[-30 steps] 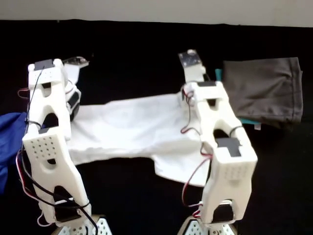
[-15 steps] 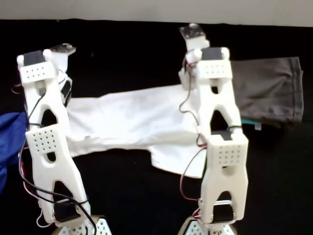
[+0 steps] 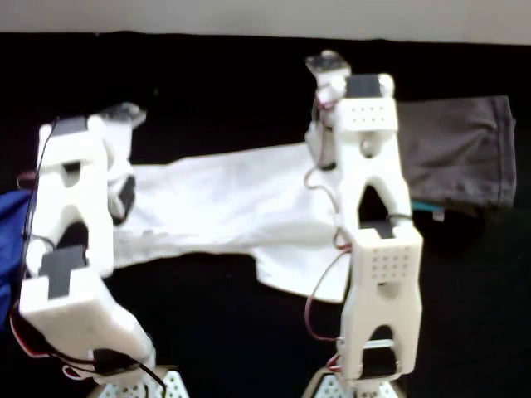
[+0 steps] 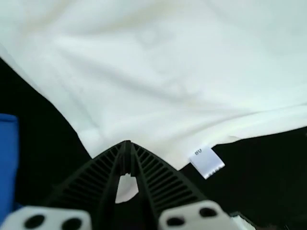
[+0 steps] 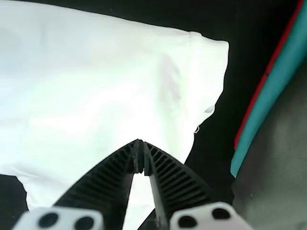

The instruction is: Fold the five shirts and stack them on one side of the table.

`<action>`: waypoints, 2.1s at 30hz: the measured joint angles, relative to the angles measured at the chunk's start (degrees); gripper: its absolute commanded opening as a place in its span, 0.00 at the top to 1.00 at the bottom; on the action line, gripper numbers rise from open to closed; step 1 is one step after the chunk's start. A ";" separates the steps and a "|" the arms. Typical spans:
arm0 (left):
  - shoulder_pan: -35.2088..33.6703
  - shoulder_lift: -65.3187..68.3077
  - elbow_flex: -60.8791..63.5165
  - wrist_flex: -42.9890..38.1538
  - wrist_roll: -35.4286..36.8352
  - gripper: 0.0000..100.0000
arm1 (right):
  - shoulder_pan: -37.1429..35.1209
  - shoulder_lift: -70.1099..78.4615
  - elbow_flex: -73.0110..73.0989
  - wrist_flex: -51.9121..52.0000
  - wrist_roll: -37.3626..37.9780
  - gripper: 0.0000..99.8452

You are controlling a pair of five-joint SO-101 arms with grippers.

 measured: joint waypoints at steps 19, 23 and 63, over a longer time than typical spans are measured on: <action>-1.58 -9.85 27.96 -22.68 8.18 0.99 | -8.70 2.64 7.65 0.53 0.00 0.99; -1.58 -9.85 27.96 -22.68 8.53 0.99 | -8.62 2.64 16.09 0.53 0.00 0.99; -1.58 -9.85 27.96 -22.68 8.53 0.99 | -12.13 -19.69 52.04 -18.81 2.29 0.99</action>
